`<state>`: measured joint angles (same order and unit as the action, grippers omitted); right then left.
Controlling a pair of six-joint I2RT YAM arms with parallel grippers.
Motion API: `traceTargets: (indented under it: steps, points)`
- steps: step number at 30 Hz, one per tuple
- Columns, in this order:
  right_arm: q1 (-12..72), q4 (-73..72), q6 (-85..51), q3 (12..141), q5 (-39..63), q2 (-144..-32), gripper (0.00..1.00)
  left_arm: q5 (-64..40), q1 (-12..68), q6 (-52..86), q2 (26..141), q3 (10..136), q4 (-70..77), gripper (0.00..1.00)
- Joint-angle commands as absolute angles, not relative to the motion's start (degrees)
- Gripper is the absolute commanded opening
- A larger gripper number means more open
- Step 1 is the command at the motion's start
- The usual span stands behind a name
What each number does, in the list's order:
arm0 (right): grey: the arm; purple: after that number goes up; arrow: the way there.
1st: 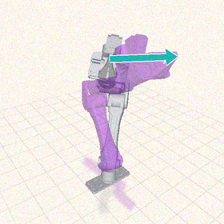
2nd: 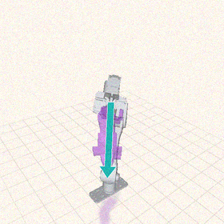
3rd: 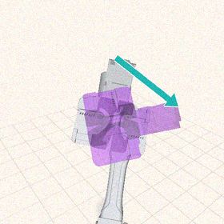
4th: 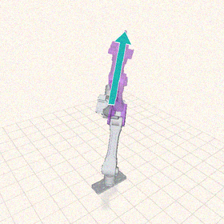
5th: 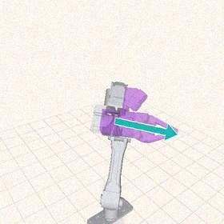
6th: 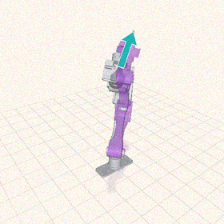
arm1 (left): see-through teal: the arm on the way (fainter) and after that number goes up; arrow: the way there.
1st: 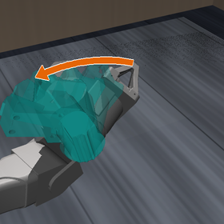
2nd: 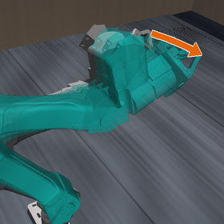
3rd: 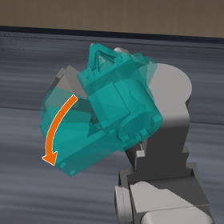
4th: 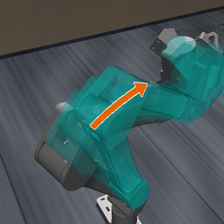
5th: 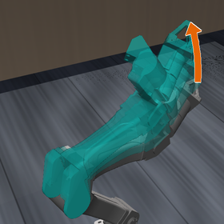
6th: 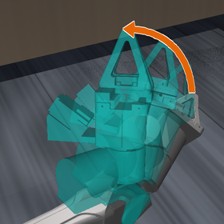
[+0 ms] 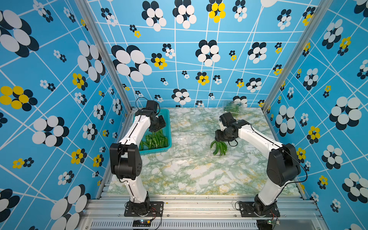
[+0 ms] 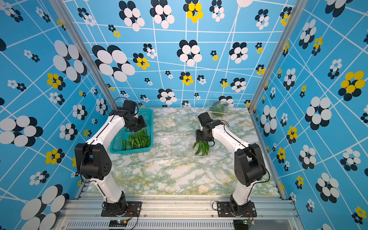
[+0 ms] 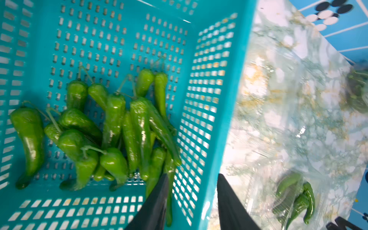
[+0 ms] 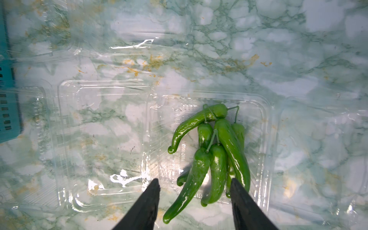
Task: Take small green peppers out of containers
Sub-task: Place the green pepper in the basket, then pick up the green pepper from the packing box.
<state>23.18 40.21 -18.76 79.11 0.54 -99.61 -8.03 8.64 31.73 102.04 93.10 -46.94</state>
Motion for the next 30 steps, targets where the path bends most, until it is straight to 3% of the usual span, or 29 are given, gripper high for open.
traceTargets:
  steps: [1, 7, 14, 21, 30]
  points:
    - [19.77, 40.47, -20.42, 76.40, 1.10, -95.20, 0.58, -6.33, 17.99, 33.13, 99.62, 95.00, -49.24, 0.48]
    - [14.17, 40.77, -20.40, 72.50, 2.30, -91.72, 0.58, -8.64, 32.27, 36.81, 104.98, 97.27, -45.46, 0.49]
    - [9.73, 40.00, -20.31, 68.49, 3.52, -88.88, 0.59, -8.76, 41.96, 37.30, 118.53, 109.63, -46.92, 0.50]
    - [8.25, 39.53, -20.53, 66.91, 4.57, -88.84, 0.59, -8.57, 44.57, 36.32, 127.92, 119.98, -50.93, 0.49]
    - [7.64, 38.94, -19.97, 65.57, 4.84, -88.75, 0.59, -8.29, 44.64, 35.58, 131.98, 121.35, -52.07, 0.49]
